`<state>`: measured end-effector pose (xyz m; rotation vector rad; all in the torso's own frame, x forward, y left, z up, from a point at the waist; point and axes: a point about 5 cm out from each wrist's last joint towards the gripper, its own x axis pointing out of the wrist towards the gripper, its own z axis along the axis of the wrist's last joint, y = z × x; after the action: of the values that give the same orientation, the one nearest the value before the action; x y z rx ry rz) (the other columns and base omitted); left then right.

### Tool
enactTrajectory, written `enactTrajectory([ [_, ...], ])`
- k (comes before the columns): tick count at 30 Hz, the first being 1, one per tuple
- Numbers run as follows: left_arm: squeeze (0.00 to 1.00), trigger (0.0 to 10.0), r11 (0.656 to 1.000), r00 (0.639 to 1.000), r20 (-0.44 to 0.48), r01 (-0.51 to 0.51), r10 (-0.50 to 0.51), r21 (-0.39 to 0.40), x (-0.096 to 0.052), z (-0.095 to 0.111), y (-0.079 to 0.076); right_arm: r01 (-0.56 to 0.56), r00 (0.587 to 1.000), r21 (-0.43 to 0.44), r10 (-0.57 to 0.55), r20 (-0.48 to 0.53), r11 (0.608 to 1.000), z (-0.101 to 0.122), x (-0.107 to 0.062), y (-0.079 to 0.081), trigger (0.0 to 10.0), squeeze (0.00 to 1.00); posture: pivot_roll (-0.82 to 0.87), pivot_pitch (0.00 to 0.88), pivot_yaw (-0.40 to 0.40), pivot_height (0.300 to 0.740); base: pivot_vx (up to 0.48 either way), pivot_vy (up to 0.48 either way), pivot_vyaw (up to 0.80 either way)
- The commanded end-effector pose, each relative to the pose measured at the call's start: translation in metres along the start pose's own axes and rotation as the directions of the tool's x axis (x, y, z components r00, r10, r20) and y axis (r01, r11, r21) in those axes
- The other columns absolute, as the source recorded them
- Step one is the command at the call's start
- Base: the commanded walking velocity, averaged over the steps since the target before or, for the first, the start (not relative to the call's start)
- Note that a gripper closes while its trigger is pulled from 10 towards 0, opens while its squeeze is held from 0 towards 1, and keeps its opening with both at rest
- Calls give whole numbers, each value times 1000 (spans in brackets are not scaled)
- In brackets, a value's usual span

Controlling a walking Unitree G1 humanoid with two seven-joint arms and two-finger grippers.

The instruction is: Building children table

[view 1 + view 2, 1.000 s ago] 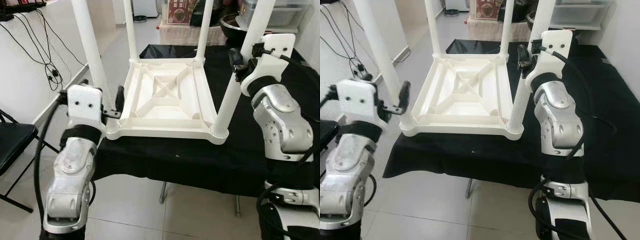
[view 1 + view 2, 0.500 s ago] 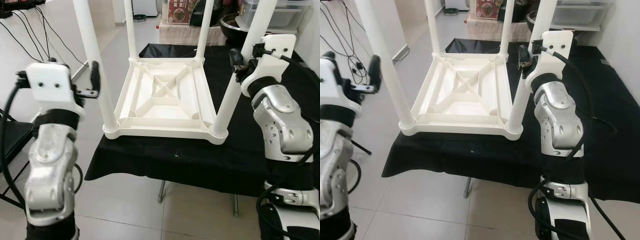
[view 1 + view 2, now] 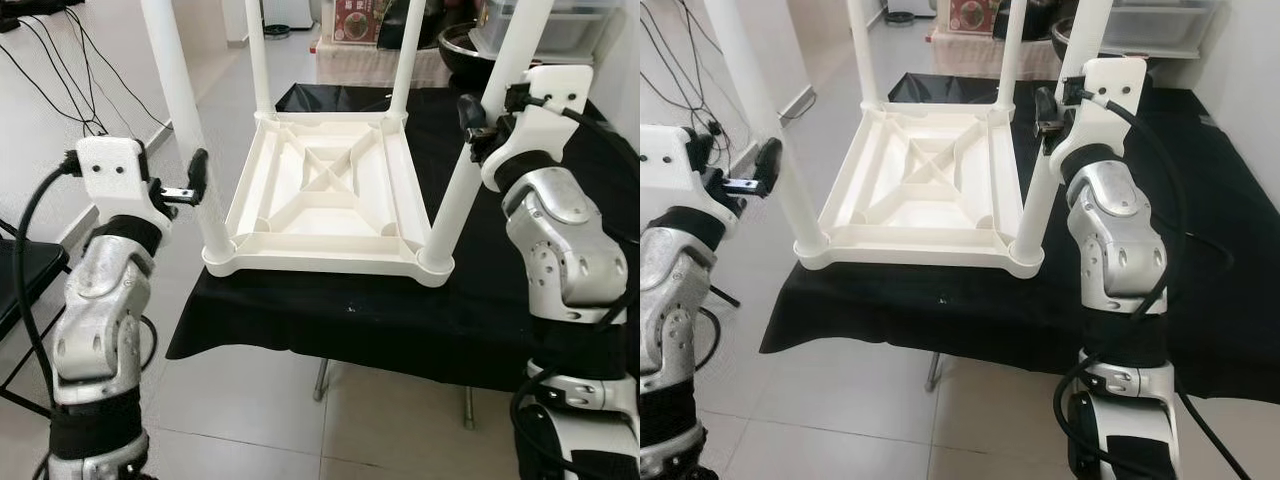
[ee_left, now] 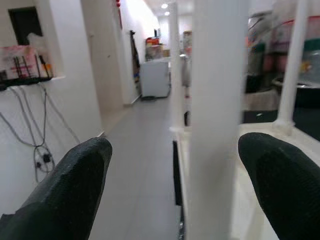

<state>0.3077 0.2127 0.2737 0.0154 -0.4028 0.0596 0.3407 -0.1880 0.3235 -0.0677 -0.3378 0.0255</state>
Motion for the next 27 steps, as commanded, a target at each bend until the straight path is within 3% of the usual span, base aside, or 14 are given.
enactTrajectory([
  [1, 0, 10000, 1000, 1000, 12, -14, 14, 14, 2, 1, 5, -20, 998, 2, 20, -66, 1000, -13, -2, 3, 10000, 0, -11, 109, -20, 740, 0, 0, 0],
  [6, 0, 10000, 1000, 1000, 11, -19, 19, 10, 10, -3, 8, -20, 997, 3, 20, -68, 1000, -13, -4, 4, 10000, 0, -20, 113, -20, 740, 0, 0, 0],
  [9, 0, 10000, 999, 1000, 2, 29, -29, -23, 23, -12, 6, -20, 997, 5, 21, -71, 1000, -12, -5, 4, 10000, 0, -30, 121, -20, 740, 0, 0, 0],
  [15, 0, 10000, 990, 993, -20, 116, -118, -81, 35, -21, -4, -18, 997, 5, 19, -73, 1000, -10, -7, 4, 10000, 0, -45, 135, -16, 740, 0, 0, 0],
  [23, 0, 10000, 984, 990, -32, 135, -140, -116, 41, -26, -12, -13, 997, 5, 14, -79, 1000, -9, -11, 5, 10000, 0, -52, 149, -14, 740, 0, 0, 0],
  [27, 0, 10000, 965, 973, -41, 220, -228, -144, 37, -33, -24, -13, 996, 5, 14, -87, 1000, -10, -12, 5, 10000, 0, -50, 153, -15, 740, 0, 0, 0],
])
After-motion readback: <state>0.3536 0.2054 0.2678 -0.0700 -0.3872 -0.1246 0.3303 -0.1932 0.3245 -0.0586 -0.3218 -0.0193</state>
